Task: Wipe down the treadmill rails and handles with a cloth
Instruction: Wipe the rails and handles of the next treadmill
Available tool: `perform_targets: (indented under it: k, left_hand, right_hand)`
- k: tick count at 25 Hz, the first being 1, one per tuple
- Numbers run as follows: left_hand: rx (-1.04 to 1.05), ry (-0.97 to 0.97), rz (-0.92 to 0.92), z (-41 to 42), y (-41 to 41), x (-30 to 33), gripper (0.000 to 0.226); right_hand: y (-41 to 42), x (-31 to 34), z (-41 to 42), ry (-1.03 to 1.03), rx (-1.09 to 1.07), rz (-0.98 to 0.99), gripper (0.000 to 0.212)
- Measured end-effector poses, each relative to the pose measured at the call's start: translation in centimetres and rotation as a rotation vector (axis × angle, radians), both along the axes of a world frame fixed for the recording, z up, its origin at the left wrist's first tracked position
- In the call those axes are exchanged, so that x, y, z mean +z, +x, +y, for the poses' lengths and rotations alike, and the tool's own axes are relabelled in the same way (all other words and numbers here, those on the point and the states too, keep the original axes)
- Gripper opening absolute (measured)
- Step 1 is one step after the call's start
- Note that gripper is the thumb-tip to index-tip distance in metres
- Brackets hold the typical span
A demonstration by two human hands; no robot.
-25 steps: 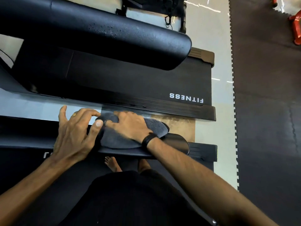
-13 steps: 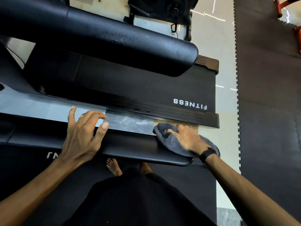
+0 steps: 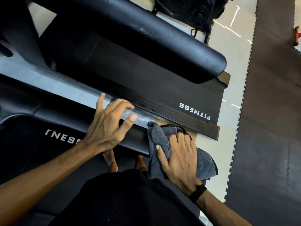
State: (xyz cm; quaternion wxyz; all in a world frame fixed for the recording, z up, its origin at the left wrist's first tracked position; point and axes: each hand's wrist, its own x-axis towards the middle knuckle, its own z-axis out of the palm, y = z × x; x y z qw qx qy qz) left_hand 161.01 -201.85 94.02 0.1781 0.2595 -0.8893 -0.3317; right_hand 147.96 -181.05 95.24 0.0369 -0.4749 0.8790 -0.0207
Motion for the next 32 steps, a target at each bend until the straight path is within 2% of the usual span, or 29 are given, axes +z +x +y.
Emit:
perform_targets:
  k: [7,15,21,23,26,32]
  left_hand:
    - [0.197,0.173,0.27,-1.2,1.7,0.6,0.047]
    - [0.567,0.003,0.357,-4.1,10.4,1.6,0.043]
    - [0.806,-0.06,0.407,-2.6,13.4,1.4,0.029]
    - [0.834,-0.067,0.381,-1.9,13.0,1.3,0.029]
    - [0.893,-0.075,0.25,-0.4,12.2,0.6,0.032]
    - [1.065,-0.054,0.138,4.2,8.4,-0.7,0.031]
  right_hand:
    - [5.9,0.0,-8.1,-0.061,0.17,-0.016,0.041]
    - [12.2,0.0,-16.7,-0.105,0.46,0.048,0.037]
    - [14.2,0.2,-18.9,-0.086,0.589,0.1,0.048]
    - [14.1,0.3,-18.8,-0.09,0.601,0.096,0.047]
    - [13.5,0.3,-18.5,-0.124,0.642,0.066,0.041]
    - [9.1,0.6,-15.1,-0.135,0.798,-0.064,0.054]
